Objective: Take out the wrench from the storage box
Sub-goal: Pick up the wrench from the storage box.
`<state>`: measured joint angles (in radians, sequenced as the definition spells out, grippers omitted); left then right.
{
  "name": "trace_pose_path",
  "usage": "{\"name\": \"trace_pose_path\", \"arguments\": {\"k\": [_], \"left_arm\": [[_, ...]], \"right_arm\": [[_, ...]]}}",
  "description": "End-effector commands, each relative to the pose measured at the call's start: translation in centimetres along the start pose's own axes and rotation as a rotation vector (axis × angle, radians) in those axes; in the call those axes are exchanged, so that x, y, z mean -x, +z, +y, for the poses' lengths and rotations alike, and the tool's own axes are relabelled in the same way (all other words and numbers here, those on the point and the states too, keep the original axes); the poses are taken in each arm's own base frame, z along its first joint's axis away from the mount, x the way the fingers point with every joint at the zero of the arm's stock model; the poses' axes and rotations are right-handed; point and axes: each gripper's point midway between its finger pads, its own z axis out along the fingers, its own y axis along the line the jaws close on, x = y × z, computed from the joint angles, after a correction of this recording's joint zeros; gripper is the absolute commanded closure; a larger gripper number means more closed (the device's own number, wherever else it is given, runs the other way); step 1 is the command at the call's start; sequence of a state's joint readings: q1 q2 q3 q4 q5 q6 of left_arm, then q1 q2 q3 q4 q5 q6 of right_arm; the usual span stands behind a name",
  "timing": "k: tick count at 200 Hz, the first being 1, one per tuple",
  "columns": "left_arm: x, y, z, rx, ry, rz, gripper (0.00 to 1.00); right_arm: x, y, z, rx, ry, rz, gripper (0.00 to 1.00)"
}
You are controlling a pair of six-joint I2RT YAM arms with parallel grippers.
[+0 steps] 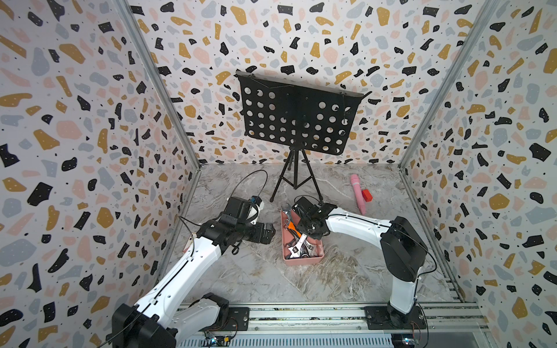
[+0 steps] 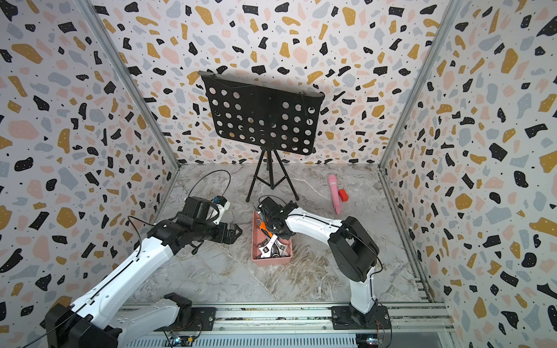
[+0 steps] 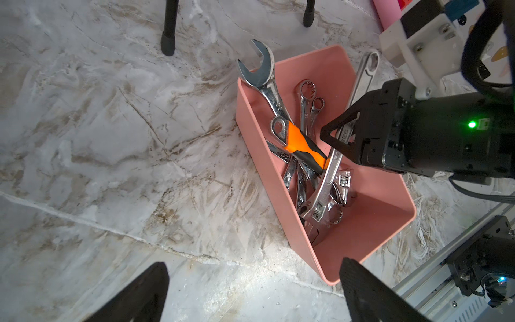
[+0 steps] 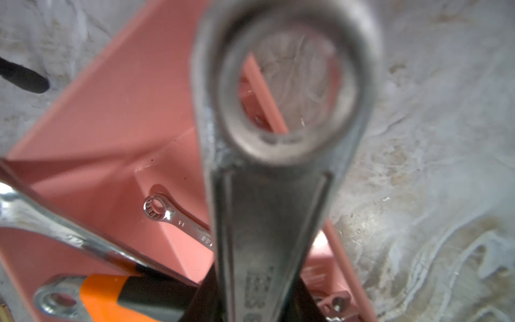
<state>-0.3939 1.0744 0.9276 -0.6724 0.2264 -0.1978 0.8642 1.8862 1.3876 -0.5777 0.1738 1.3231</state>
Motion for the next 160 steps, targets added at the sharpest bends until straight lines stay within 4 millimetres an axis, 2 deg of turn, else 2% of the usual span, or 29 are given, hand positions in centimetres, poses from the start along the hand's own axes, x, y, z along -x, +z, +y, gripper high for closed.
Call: {"name": "trace_pose_path", "arguments": {"k": [1,60,103,160], "left_arm": [[0.0,-0.3,-0.1,-0.010,0.007,-0.017,0.00],[0.0,-0.2,-0.2,-0.013,0.011,-0.018,0.00],[0.0,0.0,-0.2,-0.019,0.007,-0.010,0.00],[0.7,-0.3,-0.7,-0.039,-0.002,-0.025,0.00]], "right_arm": [[0.5,-0.4,-0.3,0.012,-0.010,-0.036,0.79],[1.7,-3.1,0.9,0.095,-0.050,-0.134,1.00],[3.0,-6.1,1.3,0.137,-0.091,-0.211,1.00],[3.5,-8.8,1.6,0.174,-0.130,-0.232,1.00]]}}
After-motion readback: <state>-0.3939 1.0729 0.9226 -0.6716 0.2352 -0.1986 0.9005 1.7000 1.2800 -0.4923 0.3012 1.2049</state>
